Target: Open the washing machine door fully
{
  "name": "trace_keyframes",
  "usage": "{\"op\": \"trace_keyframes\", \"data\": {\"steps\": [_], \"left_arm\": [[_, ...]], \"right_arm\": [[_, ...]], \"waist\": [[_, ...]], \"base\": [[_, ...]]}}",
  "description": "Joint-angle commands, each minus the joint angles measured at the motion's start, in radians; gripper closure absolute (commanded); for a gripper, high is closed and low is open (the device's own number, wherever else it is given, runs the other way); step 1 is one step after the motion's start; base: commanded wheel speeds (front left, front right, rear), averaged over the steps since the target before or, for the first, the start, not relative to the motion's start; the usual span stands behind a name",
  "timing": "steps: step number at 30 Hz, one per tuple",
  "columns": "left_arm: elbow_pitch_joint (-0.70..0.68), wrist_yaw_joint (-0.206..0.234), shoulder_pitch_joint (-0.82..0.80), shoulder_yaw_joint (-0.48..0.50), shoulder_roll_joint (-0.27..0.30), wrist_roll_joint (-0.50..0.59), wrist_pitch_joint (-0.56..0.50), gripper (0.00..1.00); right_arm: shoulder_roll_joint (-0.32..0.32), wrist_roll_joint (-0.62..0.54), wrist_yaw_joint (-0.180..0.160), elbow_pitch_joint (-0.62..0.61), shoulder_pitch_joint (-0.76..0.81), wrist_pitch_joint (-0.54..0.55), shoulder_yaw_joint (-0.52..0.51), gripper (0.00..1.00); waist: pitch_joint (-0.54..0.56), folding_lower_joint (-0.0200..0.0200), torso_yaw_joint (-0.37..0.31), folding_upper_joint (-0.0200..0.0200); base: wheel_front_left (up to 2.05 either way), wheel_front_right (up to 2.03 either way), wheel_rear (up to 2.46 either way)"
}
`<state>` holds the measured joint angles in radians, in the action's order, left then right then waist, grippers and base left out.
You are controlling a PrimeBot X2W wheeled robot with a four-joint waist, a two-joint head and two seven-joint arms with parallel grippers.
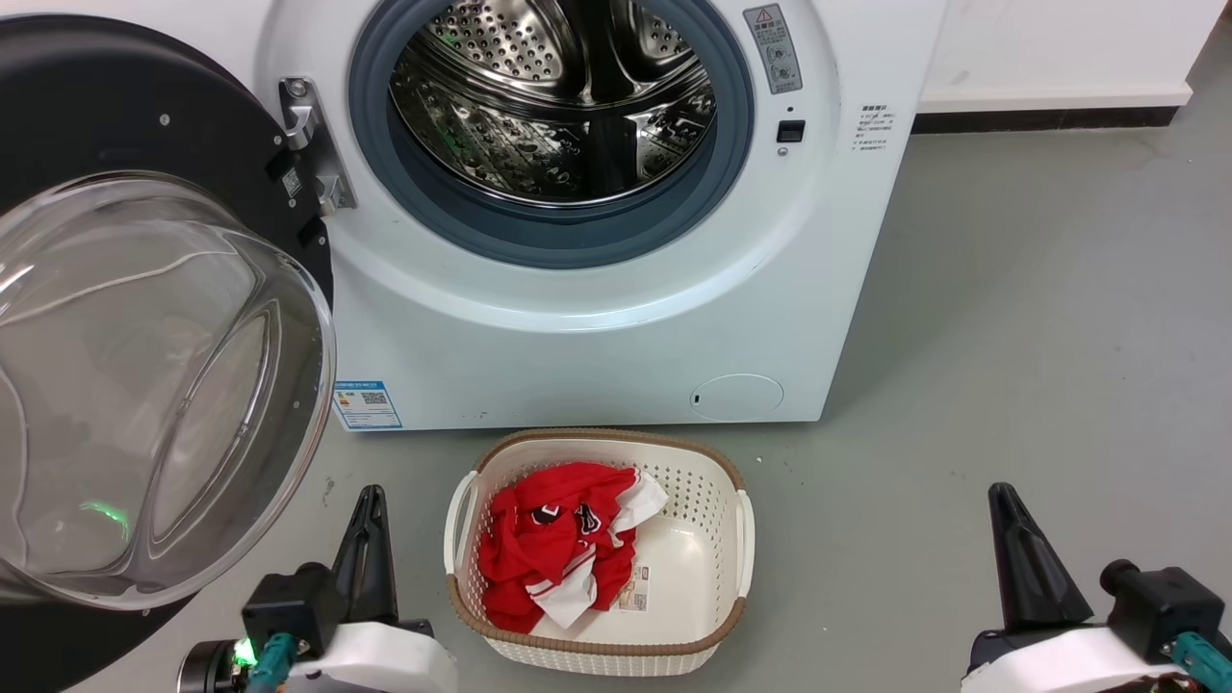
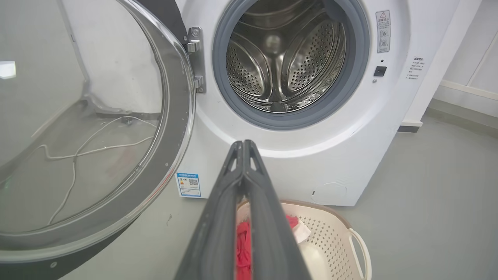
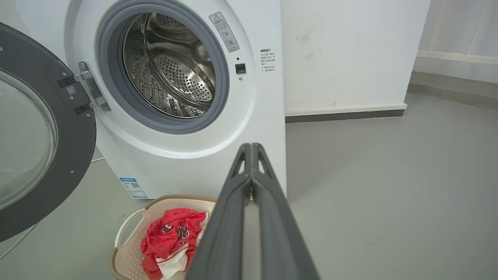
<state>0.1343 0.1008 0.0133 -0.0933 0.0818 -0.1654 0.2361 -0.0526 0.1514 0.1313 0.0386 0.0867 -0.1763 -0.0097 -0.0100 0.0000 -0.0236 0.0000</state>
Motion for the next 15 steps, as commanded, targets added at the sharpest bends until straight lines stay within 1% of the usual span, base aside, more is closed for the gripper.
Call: {"op": "trace_keyframes", "data": {"steps": [1,15], "left_arm": [[-0.011,-0.008,-0.024,0.009,-0.002,-0.042,-0.008,1.0],[0.01,-0.05,-0.043,0.046,-0.008,-0.308,-0.072,1.0]], "right_arm": [[-0.006,0.047,0.0,-0.009,-0.021,0.004,0.0,1.0],[-0.021,0.333,0.0,0.034,-0.059,0.043,0.0,1.0]], "waist": [[0.0,0.0,0.0,0.0],[0.001,0.0,0.003,0.0]], "base": [[0.0,0.0,0.0],[0.0,0.0,0.0]]}}
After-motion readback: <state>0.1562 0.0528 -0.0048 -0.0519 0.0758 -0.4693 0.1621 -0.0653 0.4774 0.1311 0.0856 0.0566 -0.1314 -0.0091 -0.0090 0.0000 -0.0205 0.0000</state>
